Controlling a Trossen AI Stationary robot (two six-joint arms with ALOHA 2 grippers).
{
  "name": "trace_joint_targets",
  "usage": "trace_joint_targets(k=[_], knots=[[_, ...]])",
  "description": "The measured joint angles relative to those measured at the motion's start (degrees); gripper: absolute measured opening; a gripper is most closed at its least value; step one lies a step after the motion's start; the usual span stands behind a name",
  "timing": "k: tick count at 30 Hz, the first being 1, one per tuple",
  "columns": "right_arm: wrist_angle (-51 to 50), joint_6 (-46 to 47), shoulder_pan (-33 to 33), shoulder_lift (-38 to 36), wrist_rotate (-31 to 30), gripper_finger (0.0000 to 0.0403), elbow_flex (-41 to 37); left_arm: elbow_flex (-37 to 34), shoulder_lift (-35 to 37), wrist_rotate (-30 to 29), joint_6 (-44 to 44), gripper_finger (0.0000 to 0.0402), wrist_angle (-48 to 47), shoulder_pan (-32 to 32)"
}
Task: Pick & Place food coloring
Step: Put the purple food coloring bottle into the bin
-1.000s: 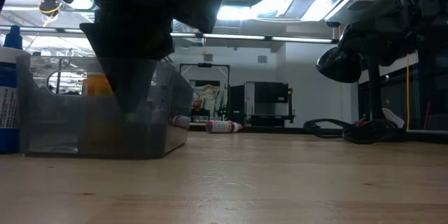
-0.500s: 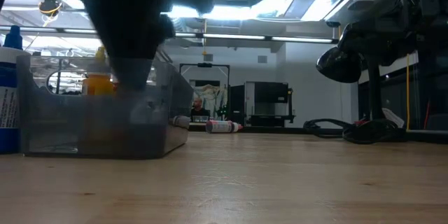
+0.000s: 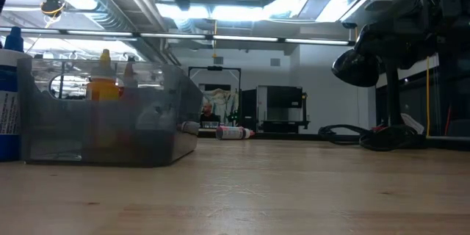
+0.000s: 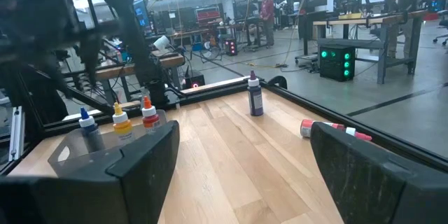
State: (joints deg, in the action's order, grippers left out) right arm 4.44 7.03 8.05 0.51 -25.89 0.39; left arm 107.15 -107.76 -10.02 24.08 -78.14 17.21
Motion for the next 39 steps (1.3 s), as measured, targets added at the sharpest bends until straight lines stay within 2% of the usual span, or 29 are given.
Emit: trace_joint_targets(k=[9,17,21,30,39], knots=[[-0.01,0.00,0.00,0.00,0.00,0.0323,0.00,11.01,0.17,-0.08,-12.46,0.0155,-4.45,-10.23],[0.00,0.00,0.00,0.00,0.00,0.0323,0.01,14.15,0.17,0.03,-24.41,0.0155,-4.02,-19.23],[0.00,0.00,0.00,0.00,0.00,0.0323,0.00,14.37,0.17,-1.36,-25.47,0.0157,-1.71,-23.05],[-0.01,0.00,0.01,0.00,0.00,0.0323,0.01,14.39,0.16,-5.31,-21.84,0.0169,-0.10,-31.77],[0.00,0.00,0.01,0.00,0.00,0.0323,0.00,14.39,-1.28,-5.43,-24.27,0.0220,3.42,-37.63]])
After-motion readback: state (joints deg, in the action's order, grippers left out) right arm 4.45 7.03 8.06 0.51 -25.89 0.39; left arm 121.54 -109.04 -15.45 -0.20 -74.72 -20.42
